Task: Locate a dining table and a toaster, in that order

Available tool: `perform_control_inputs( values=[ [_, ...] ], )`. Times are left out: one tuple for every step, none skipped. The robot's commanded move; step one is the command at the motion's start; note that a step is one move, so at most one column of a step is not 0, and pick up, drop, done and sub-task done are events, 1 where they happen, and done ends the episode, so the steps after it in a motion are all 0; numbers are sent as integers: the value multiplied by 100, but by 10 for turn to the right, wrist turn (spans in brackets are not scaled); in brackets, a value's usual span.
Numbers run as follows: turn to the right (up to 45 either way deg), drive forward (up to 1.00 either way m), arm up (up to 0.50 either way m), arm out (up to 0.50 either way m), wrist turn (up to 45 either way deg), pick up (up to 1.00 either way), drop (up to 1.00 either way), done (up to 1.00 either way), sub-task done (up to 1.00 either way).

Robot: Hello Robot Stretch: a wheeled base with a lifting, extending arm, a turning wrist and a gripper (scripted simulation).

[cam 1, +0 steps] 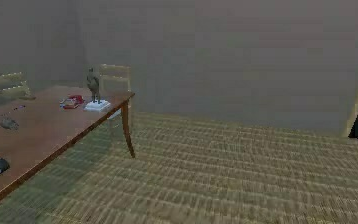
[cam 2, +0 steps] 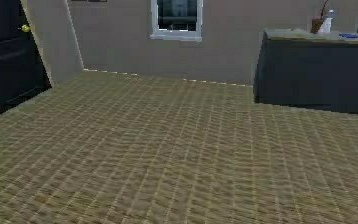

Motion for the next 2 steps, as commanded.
perform_control_inputs(
  values=[
    [450, 0, 0, 0, 0, 0, 0, 0, 0],
    [450, 0, 0, 0, 0, 0, 0, 0, 0]
  ],
)
